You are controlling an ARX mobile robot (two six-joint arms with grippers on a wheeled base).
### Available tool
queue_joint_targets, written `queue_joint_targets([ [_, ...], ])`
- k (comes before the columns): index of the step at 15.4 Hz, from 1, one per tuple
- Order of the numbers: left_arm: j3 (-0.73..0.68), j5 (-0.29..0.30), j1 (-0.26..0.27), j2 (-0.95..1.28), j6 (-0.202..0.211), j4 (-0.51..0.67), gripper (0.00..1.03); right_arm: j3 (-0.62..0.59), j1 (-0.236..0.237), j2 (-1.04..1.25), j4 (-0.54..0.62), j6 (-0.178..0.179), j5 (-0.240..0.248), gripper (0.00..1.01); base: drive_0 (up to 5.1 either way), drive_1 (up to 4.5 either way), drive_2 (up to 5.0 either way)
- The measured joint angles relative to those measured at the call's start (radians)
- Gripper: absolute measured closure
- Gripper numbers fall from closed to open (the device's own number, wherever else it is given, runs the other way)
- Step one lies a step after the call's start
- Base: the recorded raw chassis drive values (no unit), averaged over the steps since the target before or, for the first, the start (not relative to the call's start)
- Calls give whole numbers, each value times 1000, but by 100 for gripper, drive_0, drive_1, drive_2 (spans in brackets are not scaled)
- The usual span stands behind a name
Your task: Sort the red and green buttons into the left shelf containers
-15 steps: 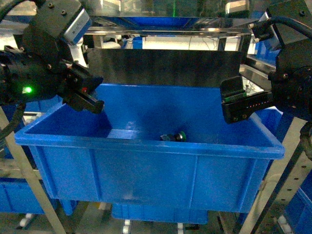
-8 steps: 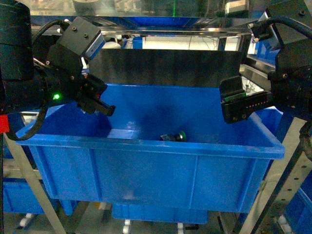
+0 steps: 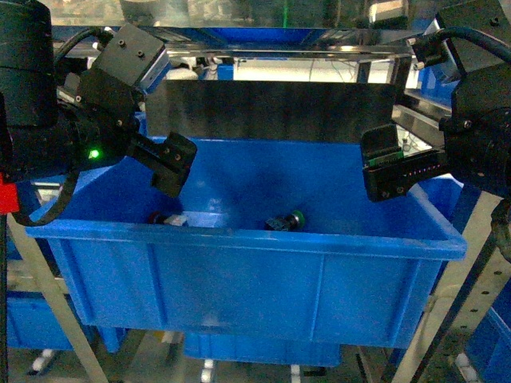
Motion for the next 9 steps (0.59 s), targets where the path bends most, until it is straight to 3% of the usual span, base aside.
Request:
queue_joint_targets([
  [3,-5,-19,-1,6,-15,43,6,0,0,0,1,0,1,3,0,0,0],
  [4,-47,-119,-6,25,-89,242,15,-22,3,20,154,27,67,9,0,0,0],
  [5,-125,-178,-4,12,-177,364,24,-72,-4,10,264,64,126,18,0,0,0],
  [6,-248,-195,18,-39,-283,465,36,-175,-36,-38,357,99,139,31,0,0,0],
  [7,-302,-195,32,-76,-321,501,44,-229,-55,-76,385,109,136,38,0,0,0],
  [9,-451,-172,58,-247,-386,547,71,-370,-102,-220,405,129,93,66,0,0,0],
])
